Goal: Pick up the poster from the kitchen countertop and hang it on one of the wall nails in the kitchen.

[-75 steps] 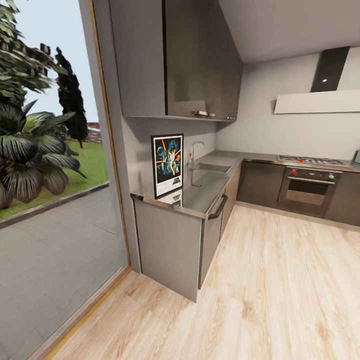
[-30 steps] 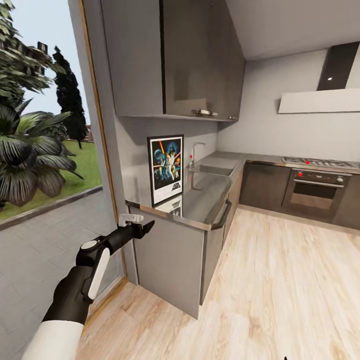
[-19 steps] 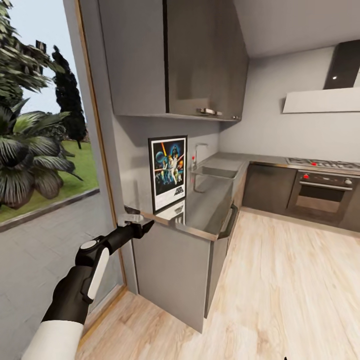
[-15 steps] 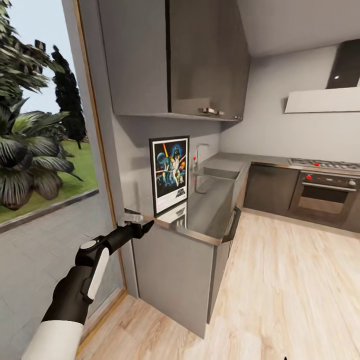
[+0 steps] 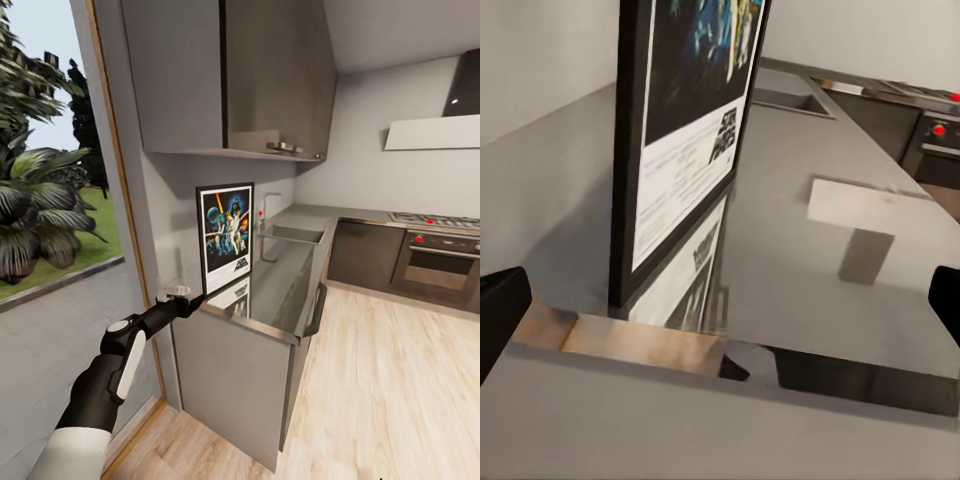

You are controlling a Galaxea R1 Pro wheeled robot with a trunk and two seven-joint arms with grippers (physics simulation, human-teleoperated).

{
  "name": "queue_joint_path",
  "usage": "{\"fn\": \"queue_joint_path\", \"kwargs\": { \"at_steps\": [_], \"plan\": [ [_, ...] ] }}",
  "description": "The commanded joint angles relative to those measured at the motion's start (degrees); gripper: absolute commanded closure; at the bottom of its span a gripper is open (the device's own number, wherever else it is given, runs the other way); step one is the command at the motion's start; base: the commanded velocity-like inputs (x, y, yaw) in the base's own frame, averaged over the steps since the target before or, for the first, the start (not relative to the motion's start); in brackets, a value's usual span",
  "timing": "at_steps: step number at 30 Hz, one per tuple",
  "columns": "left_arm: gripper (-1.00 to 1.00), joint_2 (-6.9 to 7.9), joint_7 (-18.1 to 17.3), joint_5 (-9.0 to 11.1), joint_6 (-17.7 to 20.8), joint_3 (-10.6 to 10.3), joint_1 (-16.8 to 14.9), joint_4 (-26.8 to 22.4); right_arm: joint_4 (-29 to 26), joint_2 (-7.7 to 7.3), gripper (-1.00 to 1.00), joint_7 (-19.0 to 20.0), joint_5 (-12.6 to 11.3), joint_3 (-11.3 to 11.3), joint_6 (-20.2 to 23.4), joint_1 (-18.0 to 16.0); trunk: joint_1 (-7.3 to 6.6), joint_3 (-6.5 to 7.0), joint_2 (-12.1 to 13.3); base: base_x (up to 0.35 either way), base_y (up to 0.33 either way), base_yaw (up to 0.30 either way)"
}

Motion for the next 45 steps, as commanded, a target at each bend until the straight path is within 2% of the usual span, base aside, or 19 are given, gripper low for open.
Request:
{"fn": "queue_joint_path", "kwargs": {
  "at_steps": [1, 21, 36, 45],
  "plan": [
    [-1.00, -0.07, -0.18, 0.50, 0.56, 0.15, -0.04, -0.06, 0.31, -0.01, -1.00, -0.04, 0.03, 0.03, -0.11, 0.00, 0.03, -0.05, -0.03, 0.237, -0.137, 0.000],
    [-1.00, -0.07, -0.26, 0.50, 0.58, 0.16, -0.04, 0.08, 0.96, -0.10, -1.00, -0.08, 0.04, 0.01, -0.18, 0.00, 0.03, -0.05, -0.03, 0.122, -0.016, 0.000],
    [-1.00, -0.07, -0.21, 0.47, 0.58, 0.14, -0.04, 0.17, 1.03, -0.11, -1.00, -0.08, 0.04, 0.06, -0.18, 0.00, 0.03, -0.05, -0.03, 0.125, 0.065, 0.000],
    [-1.00, -0.07, -0.24, 0.48, 0.58, 0.15, -0.04, 0.17, 1.04, -0.11, -1.00, -0.08, 0.04, 0.07, -0.18, 0.00, 0.03, -0.05, -0.03, 0.102, -0.069, 0.000]
  ]
}}
